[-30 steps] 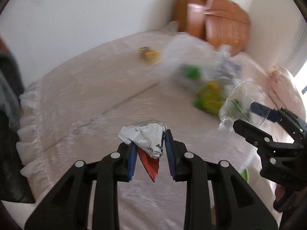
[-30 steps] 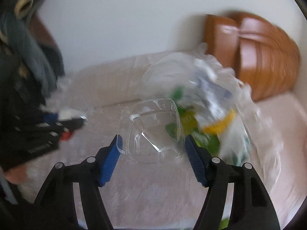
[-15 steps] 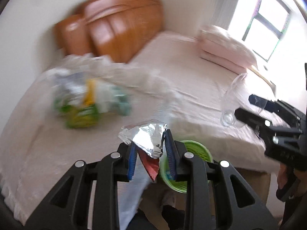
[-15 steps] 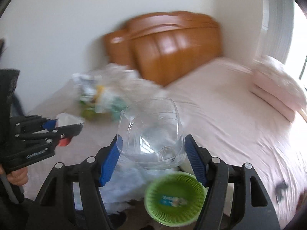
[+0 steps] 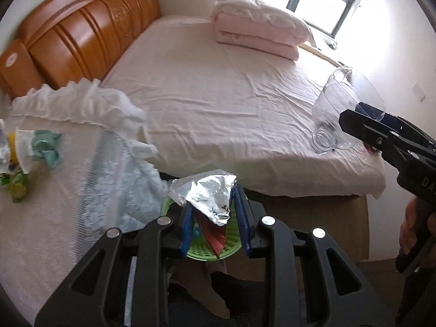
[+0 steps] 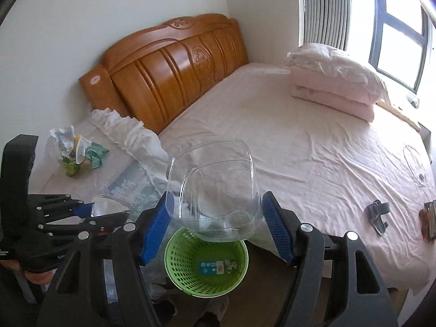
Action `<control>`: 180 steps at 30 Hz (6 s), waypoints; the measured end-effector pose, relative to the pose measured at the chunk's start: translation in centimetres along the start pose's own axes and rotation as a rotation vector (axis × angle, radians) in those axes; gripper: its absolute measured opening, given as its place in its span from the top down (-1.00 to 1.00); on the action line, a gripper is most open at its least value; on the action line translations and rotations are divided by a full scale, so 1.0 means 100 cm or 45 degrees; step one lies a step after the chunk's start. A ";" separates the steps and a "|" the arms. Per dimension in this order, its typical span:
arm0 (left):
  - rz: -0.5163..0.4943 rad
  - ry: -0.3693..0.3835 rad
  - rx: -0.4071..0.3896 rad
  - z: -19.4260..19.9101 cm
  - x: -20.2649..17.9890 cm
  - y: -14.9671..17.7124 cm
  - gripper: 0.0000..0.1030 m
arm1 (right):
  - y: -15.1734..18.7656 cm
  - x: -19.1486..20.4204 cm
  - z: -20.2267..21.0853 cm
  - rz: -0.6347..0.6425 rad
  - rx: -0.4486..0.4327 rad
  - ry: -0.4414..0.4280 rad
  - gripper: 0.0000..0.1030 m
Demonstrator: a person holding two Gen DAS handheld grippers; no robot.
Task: Collect trash
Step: 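Move both grippers over the green wastebasket and release the foil and the cup, then bring both open grippers back toward the remaining trash on the bed, then grasp the green-white plastic bag with the right gripper while the left gripper grasps the clear bag, then carry both bags over the green wastebasket and open both grippers to drop them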
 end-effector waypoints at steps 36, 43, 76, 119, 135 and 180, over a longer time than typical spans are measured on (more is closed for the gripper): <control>0.329 -0.349 -0.115 0.060 0.114 0.021 -0.85 | 0.034 0.036 -0.062 0.015 0.236 -0.027 -0.95; 0.348 -0.355 -0.127 0.068 0.124 0.025 -0.85 | 0.024 0.048 -0.062 -0.002 0.229 -0.056 -0.95; 0.660 -0.755 -0.248 0.140 0.331 0.059 -0.85 | -0.039 0.246 -0.139 0.333 0.254 -0.402 -0.95; 1.008 -0.567 -0.303 0.158 0.363 0.160 0.85 | -0.046 0.373 -0.250 1.460 0.384 -0.515 -0.31; 0.909 -0.524 -0.308 0.162 0.307 0.151 0.85 | -0.062 0.319 -0.189 0.830 0.301 -0.664 -0.05; 0.060 0.050 0.217 -0.062 0.034 0.019 -0.40 | 0.035 -0.003 -0.041 -0.108 0.203 -0.079 -0.08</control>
Point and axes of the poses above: each gripper's, at about its wrist camera, not at the fingertips, and z roughly against the way its jaws point, x to its left, y to its underside, the point moved 4 cm from there along -z, roughly the way its jaws point
